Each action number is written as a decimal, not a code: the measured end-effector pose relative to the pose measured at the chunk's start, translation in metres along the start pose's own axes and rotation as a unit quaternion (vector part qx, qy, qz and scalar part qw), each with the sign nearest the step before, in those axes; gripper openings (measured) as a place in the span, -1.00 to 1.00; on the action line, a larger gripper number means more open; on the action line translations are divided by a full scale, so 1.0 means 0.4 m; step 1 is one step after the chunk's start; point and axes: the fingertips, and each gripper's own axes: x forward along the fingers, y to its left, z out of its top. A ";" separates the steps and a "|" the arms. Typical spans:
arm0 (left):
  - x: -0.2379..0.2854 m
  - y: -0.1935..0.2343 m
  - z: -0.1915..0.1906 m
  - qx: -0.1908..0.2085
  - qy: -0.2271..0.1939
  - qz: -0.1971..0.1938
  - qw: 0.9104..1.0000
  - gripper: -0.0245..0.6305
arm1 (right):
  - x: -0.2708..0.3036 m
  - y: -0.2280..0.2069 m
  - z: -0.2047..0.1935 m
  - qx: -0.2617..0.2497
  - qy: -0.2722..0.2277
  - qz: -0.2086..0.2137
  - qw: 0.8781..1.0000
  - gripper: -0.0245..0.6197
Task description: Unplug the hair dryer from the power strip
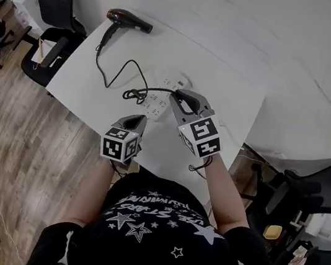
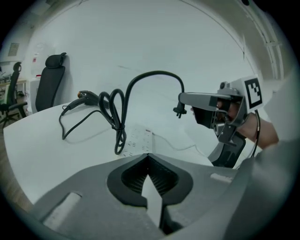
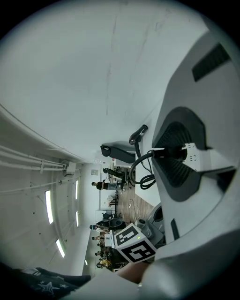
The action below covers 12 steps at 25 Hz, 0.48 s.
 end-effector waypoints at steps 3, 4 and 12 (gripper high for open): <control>-0.041 -0.023 -0.014 -0.010 -0.010 0.017 1.000 -0.90 | -0.046 0.018 0.003 0.009 -0.014 0.010 1.000 -0.71; -0.056 -0.029 -0.020 -0.013 -0.013 0.024 1.000 -0.90 | -0.060 0.024 0.003 0.008 -0.016 0.013 1.000 -0.71; -0.152 -0.109 -0.078 -0.039 -0.039 0.073 0.996 -0.90 | -0.201 0.073 -0.044 0.004 -0.023 0.037 0.999 -0.71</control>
